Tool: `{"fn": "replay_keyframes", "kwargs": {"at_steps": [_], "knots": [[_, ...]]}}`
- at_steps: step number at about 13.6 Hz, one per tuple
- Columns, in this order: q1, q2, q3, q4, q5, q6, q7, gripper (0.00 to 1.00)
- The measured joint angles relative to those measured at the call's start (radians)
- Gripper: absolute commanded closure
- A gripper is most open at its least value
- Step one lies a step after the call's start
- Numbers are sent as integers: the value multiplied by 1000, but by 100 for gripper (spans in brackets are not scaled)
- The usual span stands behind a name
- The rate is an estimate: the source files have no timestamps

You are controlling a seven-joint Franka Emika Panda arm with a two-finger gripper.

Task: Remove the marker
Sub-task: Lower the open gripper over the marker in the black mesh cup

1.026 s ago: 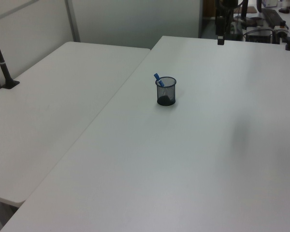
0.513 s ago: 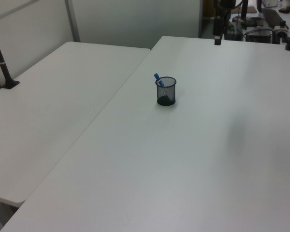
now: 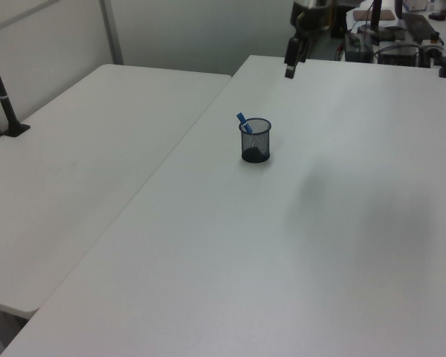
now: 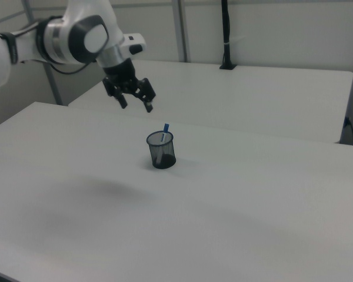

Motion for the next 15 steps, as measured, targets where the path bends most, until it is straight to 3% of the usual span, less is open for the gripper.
{"fn": "replay_keyframes", "kwargs": {"at_steps": [7, 8, 9, 13, 15], "knots": [[-9, 174, 0, 4, -8, 368, 107, 18], [-8, 191, 0, 5, -24, 390, 122, 20], [-7, 215, 0, 5, -63, 421, 157, 29], [0, 309, 0, 5, -188, 560, 283, 32], [7, 339, 0, 10, -212, 578, 329, 55]]}}
